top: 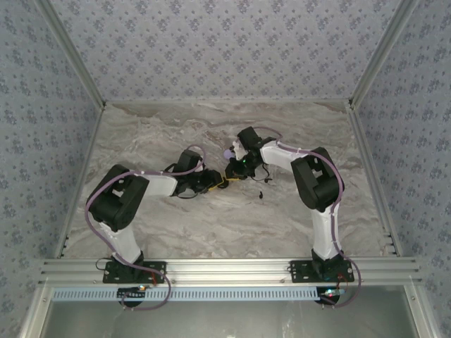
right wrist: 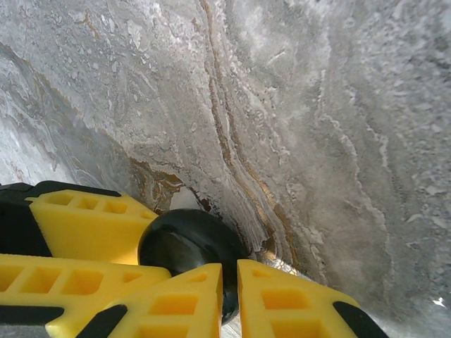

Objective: Insert the wireless bluetooth earbuds into the charging case

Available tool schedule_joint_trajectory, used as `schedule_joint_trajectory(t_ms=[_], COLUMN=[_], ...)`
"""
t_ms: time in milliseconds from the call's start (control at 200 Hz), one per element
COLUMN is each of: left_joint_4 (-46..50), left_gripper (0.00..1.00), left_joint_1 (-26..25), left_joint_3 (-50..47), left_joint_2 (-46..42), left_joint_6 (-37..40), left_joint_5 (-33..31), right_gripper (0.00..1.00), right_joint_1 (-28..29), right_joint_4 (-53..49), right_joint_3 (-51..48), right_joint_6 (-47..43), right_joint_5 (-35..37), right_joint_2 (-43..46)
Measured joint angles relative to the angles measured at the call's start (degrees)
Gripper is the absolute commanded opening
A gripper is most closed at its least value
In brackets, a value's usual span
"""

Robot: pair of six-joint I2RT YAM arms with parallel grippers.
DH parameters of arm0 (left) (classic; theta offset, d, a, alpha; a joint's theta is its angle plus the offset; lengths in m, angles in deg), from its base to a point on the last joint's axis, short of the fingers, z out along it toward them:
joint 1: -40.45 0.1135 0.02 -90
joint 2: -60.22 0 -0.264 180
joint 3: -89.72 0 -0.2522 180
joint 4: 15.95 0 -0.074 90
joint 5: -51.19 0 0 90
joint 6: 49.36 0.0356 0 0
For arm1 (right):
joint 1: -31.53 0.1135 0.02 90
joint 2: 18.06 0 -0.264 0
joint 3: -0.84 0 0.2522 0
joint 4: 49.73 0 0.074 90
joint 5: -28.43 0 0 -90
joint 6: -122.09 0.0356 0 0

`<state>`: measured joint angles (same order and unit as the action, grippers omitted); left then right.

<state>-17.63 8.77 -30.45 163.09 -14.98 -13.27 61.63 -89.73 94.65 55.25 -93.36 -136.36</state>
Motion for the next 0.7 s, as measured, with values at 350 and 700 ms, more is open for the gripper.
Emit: schedule_joint_trajectory(t_ms=[350, 700], left_joint_4=[-1.9, -5.4], left_gripper=[0.29, 0.33], left_joint_1=[0.1, 0.0], left_joint_3=[0.0, -0.2], left_joint_2=[0.7, 1.2], left_joint_6=[-1.1, -2.5], left_joint_5=[0.2, 0.0], right_gripper=[0.16, 0.16], right_joint_1=[-0.8, -1.1], right_joint_4=[0.9, 1.2], right_joint_3=[-0.4, -0.8], right_joint_6=[0.6, 1.0], right_joint_5=[-0.6, -1.3], right_joint_2=[0.0, 0.0])
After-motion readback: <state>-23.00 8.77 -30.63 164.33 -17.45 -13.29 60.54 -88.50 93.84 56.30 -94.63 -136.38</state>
